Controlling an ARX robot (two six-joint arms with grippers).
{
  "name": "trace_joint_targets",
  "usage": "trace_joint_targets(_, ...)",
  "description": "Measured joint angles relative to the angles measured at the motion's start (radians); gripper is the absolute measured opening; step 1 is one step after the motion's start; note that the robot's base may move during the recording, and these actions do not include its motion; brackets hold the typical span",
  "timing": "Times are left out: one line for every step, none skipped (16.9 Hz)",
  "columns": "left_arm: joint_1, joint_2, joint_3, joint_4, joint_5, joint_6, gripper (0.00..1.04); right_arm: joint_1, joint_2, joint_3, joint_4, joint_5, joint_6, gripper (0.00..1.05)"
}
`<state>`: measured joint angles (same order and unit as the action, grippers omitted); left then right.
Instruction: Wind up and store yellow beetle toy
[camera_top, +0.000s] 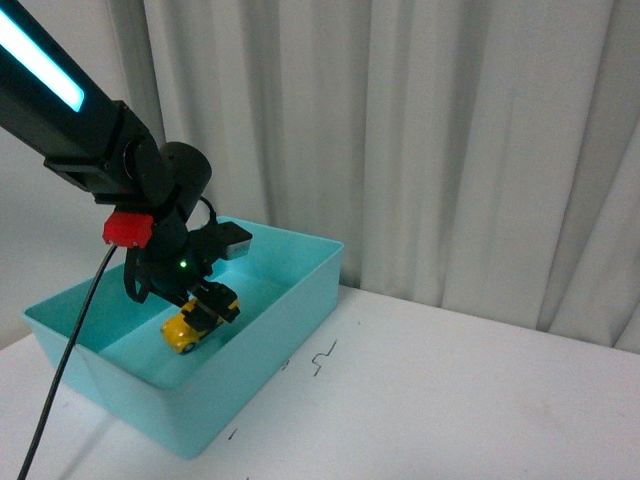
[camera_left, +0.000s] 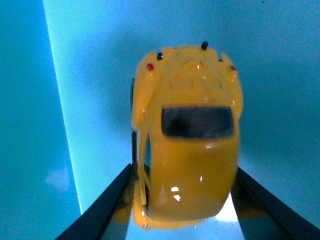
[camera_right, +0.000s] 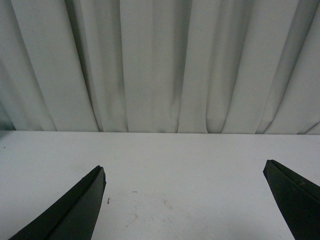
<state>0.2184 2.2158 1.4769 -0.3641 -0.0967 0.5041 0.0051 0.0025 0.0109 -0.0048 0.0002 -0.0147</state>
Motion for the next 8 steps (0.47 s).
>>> trace_joint_targets(-0.001,0.001,0.006,-0.012,0.013,-0.005,0.71,0.000,0.000,0.000,0.000,0.000,0.000,0.98)
trace_joint_targets(-0.001,0.001,0.015,-0.026,0.031,-0.011,0.80,0.000,0.000,0.000,0.000,0.000,0.000,0.98)
trace_joint_targets(-0.002,0.000,0.023,-0.024,0.063,-0.029,0.91,0.000,0.000,0.000,0.000,0.000,0.000,0.98)
trace_joint_targets(-0.002,-0.006,0.024,-0.013,0.086,-0.039,0.99,0.000,0.000,0.000,0.000,0.000,0.000,0.98)
trace_joint_targets(-0.002,-0.022,0.021,0.020,0.126,-0.052,0.98,0.000,0.000,0.000,0.000,0.000,0.000,0.98)
trace_joint_targets(-0.002,-0.051,0.018,0.044,0.148,-0.056,0.98,0.000,0.000,0.000,0.000,0.000,0.000,0.98)
trace_joint_targets(-0.002,-0.085,0.007,0.063,0.161,-0.056,0.98,0.000,0.000,0.000,0.000,0.000,0.000,0.98)
trace_joint_targets(-0.002,-0.122,-0.005,0.078,0.181,-0.057,0.98,0.000,0.000,0.000,0.000,0.000,0.000,0.98)
